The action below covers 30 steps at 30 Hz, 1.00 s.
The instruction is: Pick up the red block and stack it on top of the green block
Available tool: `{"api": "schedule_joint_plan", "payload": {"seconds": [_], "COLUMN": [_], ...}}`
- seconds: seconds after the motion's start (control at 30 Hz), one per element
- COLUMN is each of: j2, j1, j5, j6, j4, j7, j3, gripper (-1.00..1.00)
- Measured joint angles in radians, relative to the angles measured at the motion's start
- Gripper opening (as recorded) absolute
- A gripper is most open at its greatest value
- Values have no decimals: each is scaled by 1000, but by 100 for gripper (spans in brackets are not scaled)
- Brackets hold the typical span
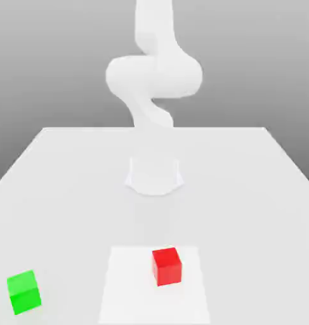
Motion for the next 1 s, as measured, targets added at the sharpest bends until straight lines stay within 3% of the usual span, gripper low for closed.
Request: {"api": "schedule_joint_plan", "payload": {"seconds": [0.63,0.83,0.87,1.0], "j2": [703,920,954,954], "j1": [57,60,60,60], "j5": [3,10,13,11], "j6": [414,591,619,619], "j4": [-395,-387,-383,-383], "j7": [-156,-168,-171,-169], "j3": [-2,-2,-2,-2], "gripper": [0,0,-100,-100]}}
